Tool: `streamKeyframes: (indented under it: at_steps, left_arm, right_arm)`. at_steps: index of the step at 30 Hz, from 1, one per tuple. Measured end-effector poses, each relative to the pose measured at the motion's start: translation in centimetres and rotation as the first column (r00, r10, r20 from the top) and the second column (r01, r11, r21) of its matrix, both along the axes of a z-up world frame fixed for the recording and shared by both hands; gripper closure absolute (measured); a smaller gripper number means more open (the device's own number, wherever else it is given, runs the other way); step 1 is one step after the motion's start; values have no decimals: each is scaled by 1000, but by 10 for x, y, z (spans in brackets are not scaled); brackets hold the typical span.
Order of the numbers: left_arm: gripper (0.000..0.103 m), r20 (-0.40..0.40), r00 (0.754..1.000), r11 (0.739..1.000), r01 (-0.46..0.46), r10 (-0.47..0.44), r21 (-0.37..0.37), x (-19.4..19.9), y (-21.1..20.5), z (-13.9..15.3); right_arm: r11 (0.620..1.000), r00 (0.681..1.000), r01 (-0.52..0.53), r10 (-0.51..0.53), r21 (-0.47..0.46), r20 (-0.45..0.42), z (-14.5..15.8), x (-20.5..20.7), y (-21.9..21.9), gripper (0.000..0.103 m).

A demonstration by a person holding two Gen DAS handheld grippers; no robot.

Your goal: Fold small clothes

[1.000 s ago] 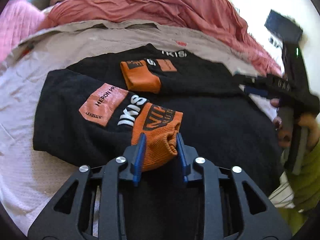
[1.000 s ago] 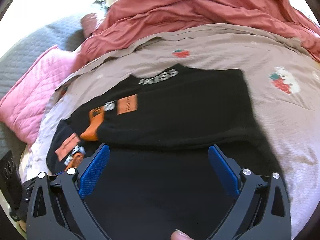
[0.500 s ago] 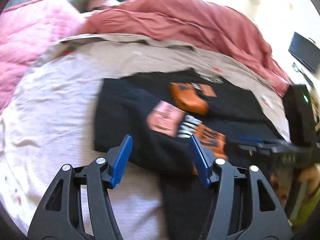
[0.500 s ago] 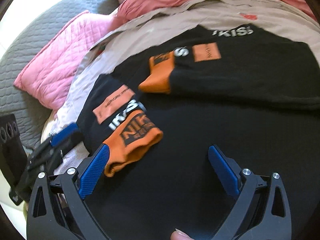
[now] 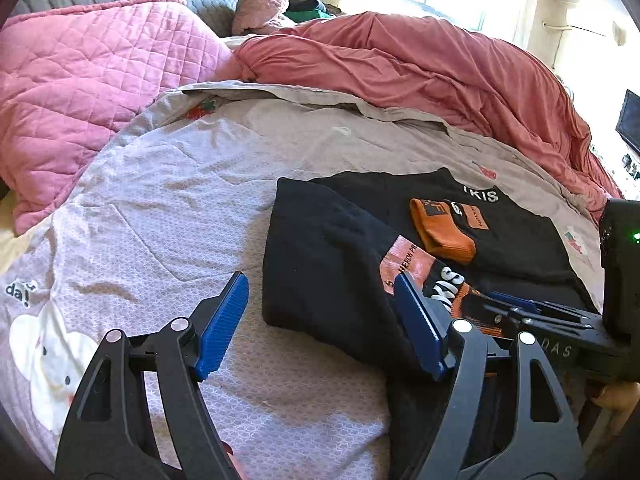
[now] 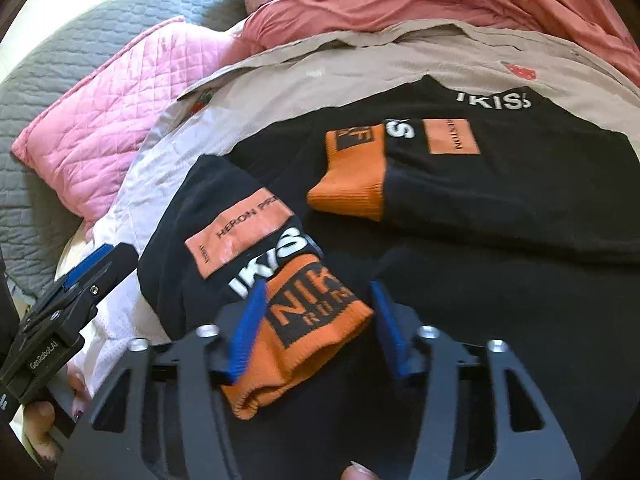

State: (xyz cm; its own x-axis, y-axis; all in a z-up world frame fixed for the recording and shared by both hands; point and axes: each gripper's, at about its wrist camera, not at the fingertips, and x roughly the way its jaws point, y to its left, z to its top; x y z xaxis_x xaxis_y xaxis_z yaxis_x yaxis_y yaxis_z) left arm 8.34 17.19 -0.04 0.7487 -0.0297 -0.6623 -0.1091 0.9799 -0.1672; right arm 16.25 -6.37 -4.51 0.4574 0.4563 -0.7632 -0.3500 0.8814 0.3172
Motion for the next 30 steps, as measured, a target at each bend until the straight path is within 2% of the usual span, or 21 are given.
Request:
streamKeyframes:
  at_steps: [2,5,9,11,13,16,20,21,24,27,30]
  left_arm:
    - [36,2,1000,1000,0,0,5,0,-1,0]
    - [36,3,1000,1000,2,-2,10,1,-1,0]
    - [36,0,1000,1000,0,0,10,1,-2,0]
    - [35,-1,1000,1000,-2,2,8,0,-1,-1]
    - [35,-1,1000,1000,-3,3,3,1,0,-1]
    - [35,-1,1000,1000,-2,2,3,1,1,-1]
    - [33,-2,1000,1000,-1,1,3,1,1,-1]
    - [32,-2,1000,1000,-3,3,4,1,1,-1]
    - [30,4,1000,1000,-7,7,4,0,2,-1]
    - [28,8,1000,1000,-13,13,-26,0,7,0]
    - [28,18,1000,999,-26,26,-25,-1,9,2]
  right_arm:
    - [1000,1000,9,-9,8,8,1,1,-4,76]
    - [999,999,-18,17,33,29,6,0,-7,98]
    - [997,995,-71,71,0,75,12,-7,2,96]
    - [997,996,-77,77,9,47,7,-6,2,89]
    - [997,997,-72,72,37,7,0,-5,-1,71]
    - [998,999,-47,48,52,-18,-7,-5,-8,69]
    - [996,998,-46,49,71,-30,-10,-6,-11,71]
    - [995,997,-71,73,69,-26,-9,-9,-7,82]
    - [992,993,-114,113,51,22,-2,-16,1,91]
    - [988,989,-135,131,71,63,10,-17,-1,93]
    - [988,981,-146,138,49,136,32,-16,-9,93]
